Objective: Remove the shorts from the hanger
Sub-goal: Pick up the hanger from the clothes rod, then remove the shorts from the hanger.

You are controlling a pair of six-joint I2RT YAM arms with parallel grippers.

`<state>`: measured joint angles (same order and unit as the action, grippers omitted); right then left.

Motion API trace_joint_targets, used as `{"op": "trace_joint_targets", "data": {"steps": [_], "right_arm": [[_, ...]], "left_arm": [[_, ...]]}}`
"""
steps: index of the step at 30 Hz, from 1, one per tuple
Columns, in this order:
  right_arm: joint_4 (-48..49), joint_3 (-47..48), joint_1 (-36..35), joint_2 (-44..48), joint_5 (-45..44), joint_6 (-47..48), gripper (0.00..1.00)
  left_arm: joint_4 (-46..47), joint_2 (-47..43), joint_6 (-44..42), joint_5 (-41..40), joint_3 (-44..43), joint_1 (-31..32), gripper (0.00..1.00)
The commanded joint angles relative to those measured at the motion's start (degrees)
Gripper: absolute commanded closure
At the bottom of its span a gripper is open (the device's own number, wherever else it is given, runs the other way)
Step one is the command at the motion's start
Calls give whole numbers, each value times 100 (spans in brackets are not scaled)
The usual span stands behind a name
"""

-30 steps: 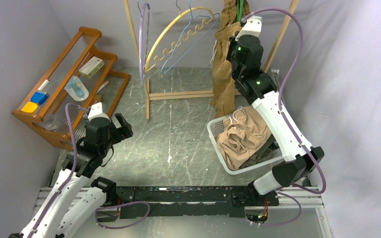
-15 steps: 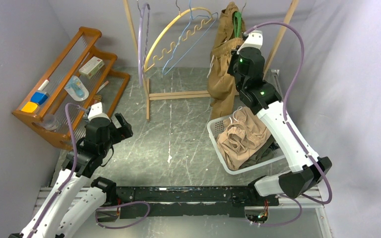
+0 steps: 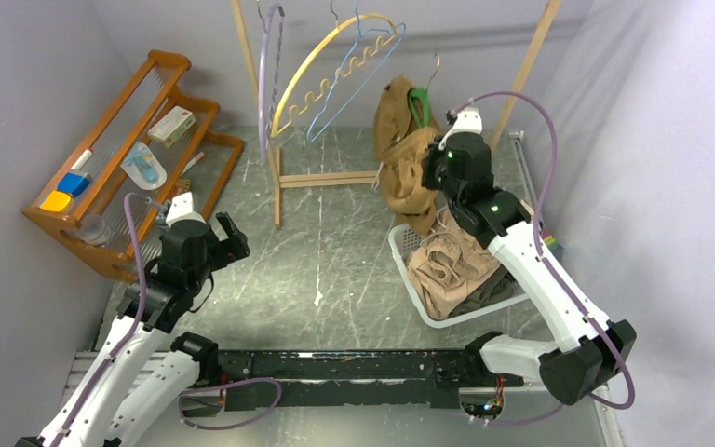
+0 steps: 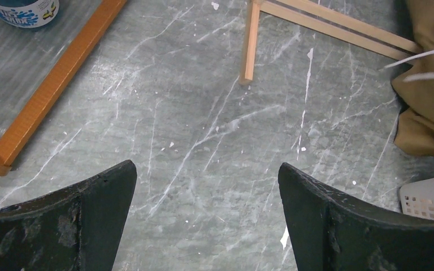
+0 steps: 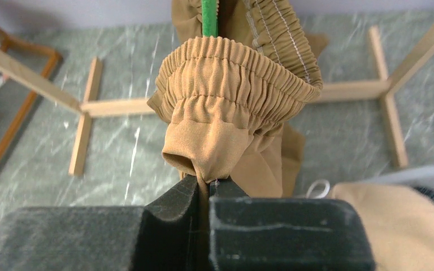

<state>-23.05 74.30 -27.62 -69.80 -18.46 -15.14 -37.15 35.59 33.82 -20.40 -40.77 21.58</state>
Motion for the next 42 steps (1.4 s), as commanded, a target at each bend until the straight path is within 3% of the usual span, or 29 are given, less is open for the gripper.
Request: {"op": "trace_joint_targets", "data": {"steps": [1,4,8,10,15,19,25,33,42], "right_arm": [[-70,-517,-7,307,559,-511,100],[-123,-934,-7,428,1435,-654,100],[382,-1602,-33,645,3492,-436,100],[566,-1909,-435,765,4021,-238,100],[711,-2270,-1013,1010,4639,73,100],[680,-2543,-1058,1084,5262,420,100],[1519,-3185,-1087,1128,6411,330,100],[2677,-3469,-1097,914,7112,13,100],[2715,-3222,-1111,385,7452,-86,100]], "left_arm": [[89,-64,-61,-127,-128,13,1],[40,-9,-64,-103,-169,8,1],[-37,52,-24,-168,-225,12,1],[-33,23,-28,-176,-230,12,1],[-138,-191,105,-321,-251,12,0],[-115,-513,157,-400,-222,11,0],[8,-1111,218,-216,-48,7,1],[660,-1320,-151,1160,331,6,18],[713,-252,-395,2592,221,10,21]]}}
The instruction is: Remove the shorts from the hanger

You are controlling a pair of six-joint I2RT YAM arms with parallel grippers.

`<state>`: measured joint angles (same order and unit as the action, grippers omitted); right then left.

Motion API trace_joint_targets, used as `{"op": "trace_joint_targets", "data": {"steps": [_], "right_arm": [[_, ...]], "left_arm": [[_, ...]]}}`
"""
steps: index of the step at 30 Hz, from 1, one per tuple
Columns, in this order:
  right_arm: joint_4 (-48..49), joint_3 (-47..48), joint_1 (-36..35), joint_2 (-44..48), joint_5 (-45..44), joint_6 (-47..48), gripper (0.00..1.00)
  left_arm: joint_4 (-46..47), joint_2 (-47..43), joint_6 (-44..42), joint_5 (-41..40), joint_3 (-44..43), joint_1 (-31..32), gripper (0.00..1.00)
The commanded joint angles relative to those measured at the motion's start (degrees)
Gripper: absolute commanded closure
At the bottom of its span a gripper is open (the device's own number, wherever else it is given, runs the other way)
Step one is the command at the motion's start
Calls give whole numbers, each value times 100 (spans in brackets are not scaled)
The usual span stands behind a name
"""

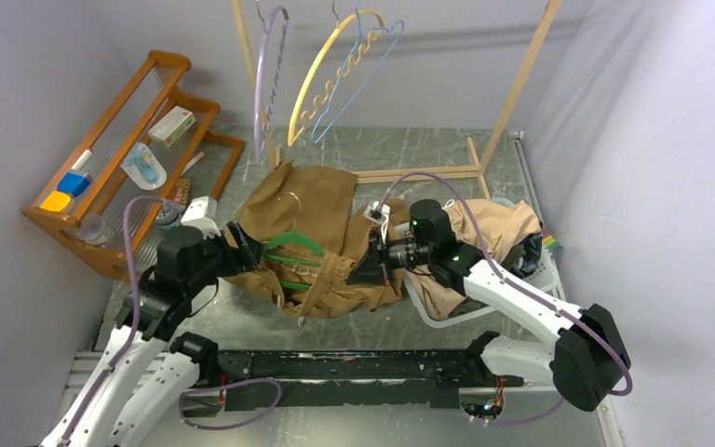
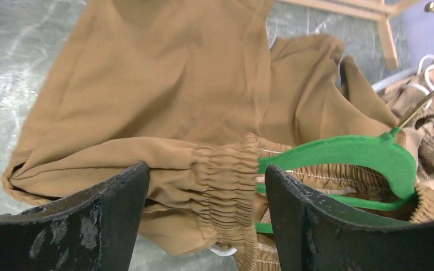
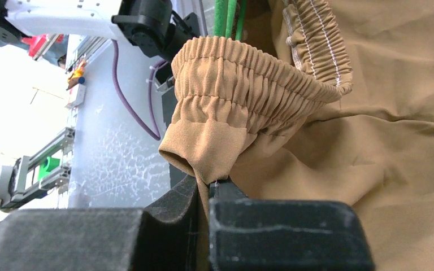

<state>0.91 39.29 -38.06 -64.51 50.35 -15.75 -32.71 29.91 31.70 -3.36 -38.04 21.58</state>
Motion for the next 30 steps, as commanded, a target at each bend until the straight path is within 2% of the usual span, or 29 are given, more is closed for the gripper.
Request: {"op": "trace_joint_targets", "data": {"steps": [1,7,12,16,19,25,27,29,30], "right_arm": [[270,291,-69,-171,588,46,100],[286,178,-70,-133,115,37,100],[120,196,-70,-209,-660,92,100],[197,344,-70,-300,-248,17,100],[178,401,-70,-278,160,102,100],[-217,421,-70,12,-145,343,100],[-285,398,-70,78,-258,378,100],[-347,391,-73,93,-375,380,100],[-409,424,-77,72,-417,403,100]], "left_arm": [[310,411,-198,995,-33,10,23],[265,888,-196,1129,-207,9,34],[-301,1322,-239,828,-592,12,39],[-708,1666,-163,615,-834,8,42],[-658,1765,-138,599,-849,12,51],[-731,1676,40,54,-1008,12,70],[-776,1617,64,-169,-1031,12,83],[-818,1574,128,-297,-1061,13,84],[-839,1552,173,-362,-1064,13,80]]}}
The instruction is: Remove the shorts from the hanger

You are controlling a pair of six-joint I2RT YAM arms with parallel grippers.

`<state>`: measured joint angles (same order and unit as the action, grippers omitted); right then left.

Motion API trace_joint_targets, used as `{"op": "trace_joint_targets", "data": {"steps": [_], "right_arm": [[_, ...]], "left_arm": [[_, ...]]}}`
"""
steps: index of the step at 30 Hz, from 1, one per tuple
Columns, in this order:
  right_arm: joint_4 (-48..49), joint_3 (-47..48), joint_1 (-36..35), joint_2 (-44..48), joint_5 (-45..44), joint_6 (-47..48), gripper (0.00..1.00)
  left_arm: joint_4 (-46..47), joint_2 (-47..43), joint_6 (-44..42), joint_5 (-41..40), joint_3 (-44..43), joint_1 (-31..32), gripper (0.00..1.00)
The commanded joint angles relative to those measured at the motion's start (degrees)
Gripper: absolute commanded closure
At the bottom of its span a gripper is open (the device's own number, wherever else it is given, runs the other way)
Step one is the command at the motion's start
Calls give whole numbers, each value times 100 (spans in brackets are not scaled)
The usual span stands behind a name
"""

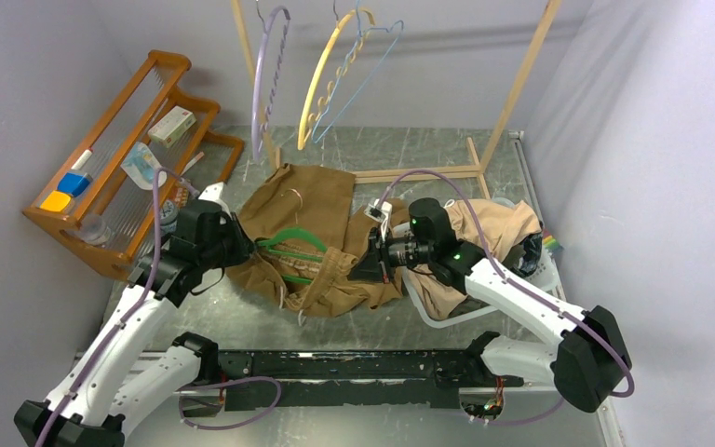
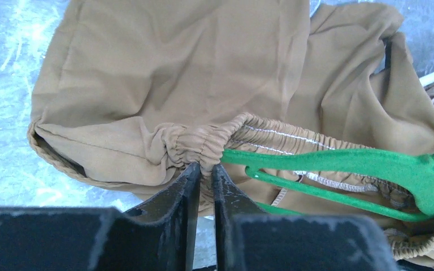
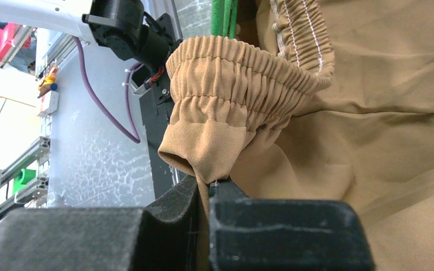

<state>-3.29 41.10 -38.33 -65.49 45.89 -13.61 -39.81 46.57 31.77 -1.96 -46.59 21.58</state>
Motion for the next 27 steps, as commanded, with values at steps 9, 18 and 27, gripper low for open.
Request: {"op": "trace_joint_targets", "data": {"steps": [9,18,27], "right_arm": [[-148,402,-49,189,130,242,100],[-487,424,-43,273,-843,386,100],[-24,-149,-42,1369,-1220,467,100]], "left_arm": [[-112,15,183,-364,-256,13,49],[-252,74,215,-684,-315,12,93],[-654,2,1100,-2456,-20,8,93]]}}
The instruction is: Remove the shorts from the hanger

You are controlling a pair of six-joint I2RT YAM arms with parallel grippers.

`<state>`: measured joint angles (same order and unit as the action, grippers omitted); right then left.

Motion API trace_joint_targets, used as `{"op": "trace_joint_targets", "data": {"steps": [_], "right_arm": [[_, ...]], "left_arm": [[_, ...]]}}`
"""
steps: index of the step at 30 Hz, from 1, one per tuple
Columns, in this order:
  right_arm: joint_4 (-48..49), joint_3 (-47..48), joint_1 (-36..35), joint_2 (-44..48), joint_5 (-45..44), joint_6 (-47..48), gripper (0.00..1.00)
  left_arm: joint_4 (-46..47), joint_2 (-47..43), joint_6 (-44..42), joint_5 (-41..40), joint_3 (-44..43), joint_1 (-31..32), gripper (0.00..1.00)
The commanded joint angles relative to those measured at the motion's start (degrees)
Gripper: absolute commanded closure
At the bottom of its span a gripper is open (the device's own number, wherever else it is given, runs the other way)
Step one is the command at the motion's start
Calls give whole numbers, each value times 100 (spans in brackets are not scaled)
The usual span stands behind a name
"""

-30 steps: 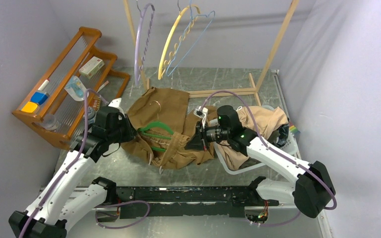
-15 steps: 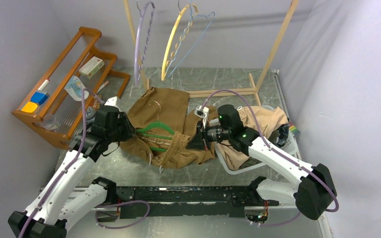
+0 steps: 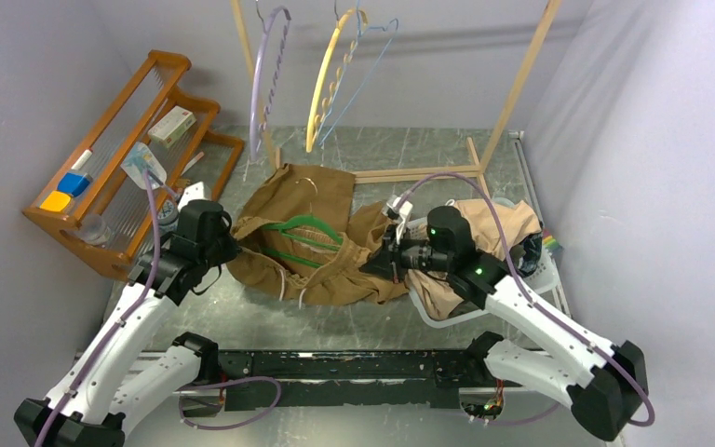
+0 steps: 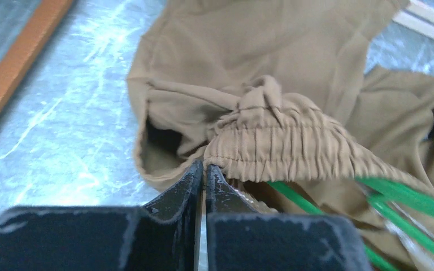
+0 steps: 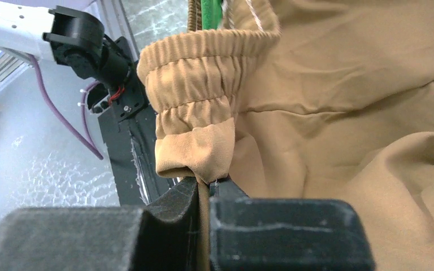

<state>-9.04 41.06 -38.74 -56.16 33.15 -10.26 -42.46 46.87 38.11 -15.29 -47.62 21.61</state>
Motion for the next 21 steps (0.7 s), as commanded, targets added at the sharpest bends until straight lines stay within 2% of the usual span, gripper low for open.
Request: {"op": "trace_joint_targets", "data": {"steps": [1,6,11,16,21], "right_arm": [[473,-163,-2,413,252,203,100],[-377,167,-31,-204,1111,551,100],[-922,512,-110,-632,1699,754,100],[-329,376,-123,19,1769,677,100],[16,36,-120,786,1200,716,100]], "left_arm": [[-362,-29,503,-1244,121,3,93],[-450,64,714,-1789,58,-41,93],[-369,49,453,-1979,-177,-210,93],[-370,142,305,-1950,-77,-407,93],[-287,149,334,-1566,91,-597,93]]}}
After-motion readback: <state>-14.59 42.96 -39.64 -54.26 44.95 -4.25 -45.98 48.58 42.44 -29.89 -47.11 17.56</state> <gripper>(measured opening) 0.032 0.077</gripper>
